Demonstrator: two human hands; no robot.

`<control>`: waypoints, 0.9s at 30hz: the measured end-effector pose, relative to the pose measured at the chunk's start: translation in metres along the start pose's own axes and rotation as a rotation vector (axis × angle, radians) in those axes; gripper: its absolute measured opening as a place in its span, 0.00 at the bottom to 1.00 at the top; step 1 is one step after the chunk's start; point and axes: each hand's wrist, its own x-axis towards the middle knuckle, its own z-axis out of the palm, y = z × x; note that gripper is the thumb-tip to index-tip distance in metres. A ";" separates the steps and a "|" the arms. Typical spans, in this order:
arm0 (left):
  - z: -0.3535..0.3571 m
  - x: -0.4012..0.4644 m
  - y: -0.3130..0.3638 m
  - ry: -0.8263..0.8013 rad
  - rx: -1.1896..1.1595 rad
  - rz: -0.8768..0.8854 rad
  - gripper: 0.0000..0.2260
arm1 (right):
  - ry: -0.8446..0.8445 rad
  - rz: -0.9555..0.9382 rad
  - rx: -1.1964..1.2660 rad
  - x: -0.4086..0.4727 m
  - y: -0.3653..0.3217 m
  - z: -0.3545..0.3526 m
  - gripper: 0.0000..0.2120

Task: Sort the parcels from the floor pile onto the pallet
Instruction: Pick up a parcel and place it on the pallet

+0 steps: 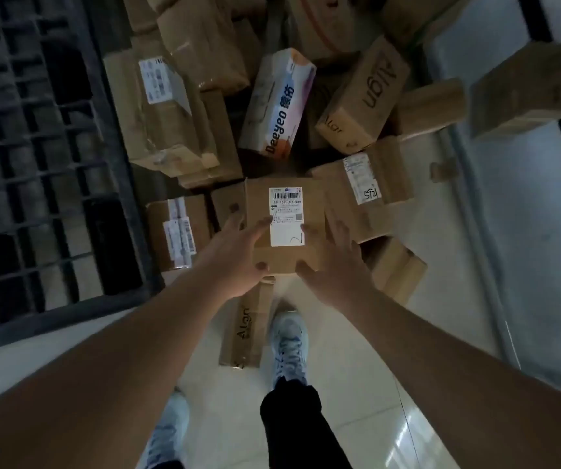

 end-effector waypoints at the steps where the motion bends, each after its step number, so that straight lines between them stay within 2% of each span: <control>1: 0.008 0.009 0.000 -0.012 -0.025 -0.018 0.42 | -0.004 -0.007 0.003 0.011 0.007 0.004 0.31; 10: 0.059 0.064 -0.012 -0.028 -0.155 -0.160 0.41 | -0.117 0.021 0.195 0.070 0.044 0.040 0.34; 15: 0.072 0.073 -0.018 -0.070 -0.258 -0.152 0.42 | -0.153 0.019 0.227 0.078 0.052 0.050 0.39; 18: 0.072 0.073 -0.017 -0.036 -0.338 -0.179 0.41 | -0.158 0.027 0.270 0.080 0.052 0.048 0.41; 22: 0.063 0.060 -0.018 0.015 -0.402 -0.179 0.42 | -0.053 0.015 0.281 0.068 0.046 0.040 0.44; 27: 0.031 0.017 -0.008 0.063 -0.389 -0.174 0.49 | 0.021 -0.035 0.326 0.029 0.018 0.018 0.49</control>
